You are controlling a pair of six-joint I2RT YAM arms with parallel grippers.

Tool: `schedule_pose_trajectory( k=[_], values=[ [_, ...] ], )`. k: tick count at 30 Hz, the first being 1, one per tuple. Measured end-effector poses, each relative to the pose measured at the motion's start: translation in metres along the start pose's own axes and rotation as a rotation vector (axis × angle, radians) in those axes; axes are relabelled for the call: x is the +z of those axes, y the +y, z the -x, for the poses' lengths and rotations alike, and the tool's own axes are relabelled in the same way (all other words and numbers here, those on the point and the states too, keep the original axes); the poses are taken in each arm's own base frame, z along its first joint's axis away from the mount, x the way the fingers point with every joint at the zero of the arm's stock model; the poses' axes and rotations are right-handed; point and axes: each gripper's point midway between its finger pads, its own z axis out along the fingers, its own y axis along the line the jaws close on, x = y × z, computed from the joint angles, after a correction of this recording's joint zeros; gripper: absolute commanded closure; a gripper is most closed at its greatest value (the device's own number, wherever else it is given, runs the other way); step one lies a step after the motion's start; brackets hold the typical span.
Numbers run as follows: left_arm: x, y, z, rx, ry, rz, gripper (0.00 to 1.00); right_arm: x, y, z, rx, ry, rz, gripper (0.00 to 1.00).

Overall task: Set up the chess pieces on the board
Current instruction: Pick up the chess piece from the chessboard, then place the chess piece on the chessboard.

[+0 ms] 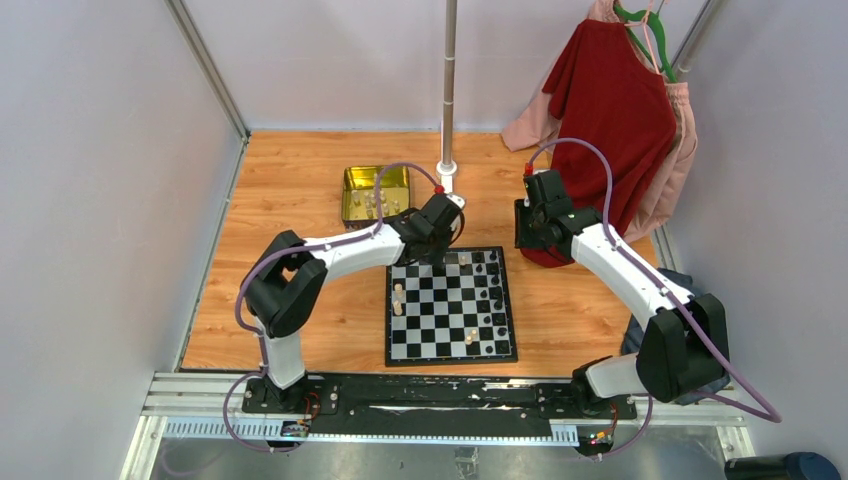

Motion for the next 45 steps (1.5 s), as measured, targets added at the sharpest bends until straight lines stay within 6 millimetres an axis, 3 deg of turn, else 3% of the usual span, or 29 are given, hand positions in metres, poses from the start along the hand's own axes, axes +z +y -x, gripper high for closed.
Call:
schedule_pose_trajectory(
  k=[9, 17, 39, 42, 45],
  values=[
    [-0.02, 0.052, -0.009, -0.136, -0.027, 0.156, 1.0, 0.0, 0.002, -0.001, 0.0, 0.003, 0.01, 0.66],
    [-0.02, 0.085, -0.029, -0.234, -0.001, 0.249, 1.0, 0.0, 0.002, -0.001, 0.0, 0.004, 0.014, 0.66],
    [-0.025, 0.097, -0.036, -0.322, -0.002, 0.291, 0.98, 0.0, 0.003, -0.001, 0.0, 0.005, 0.018, 0.66],
    [-0.027, 0.098, -0.038, -0.323, 0.005, 0.294, 0.93, 0.0, 0.003, -0.001, 0.0, 0.005, 0.018, 0.66],
    [-0.028, 0.098, -0.039, -0.325, 0.009, 0.295, 0.77, 0.0, 0.003, -0.001, 0.0, 0.005, 0.018, 0.66]
  ],
)
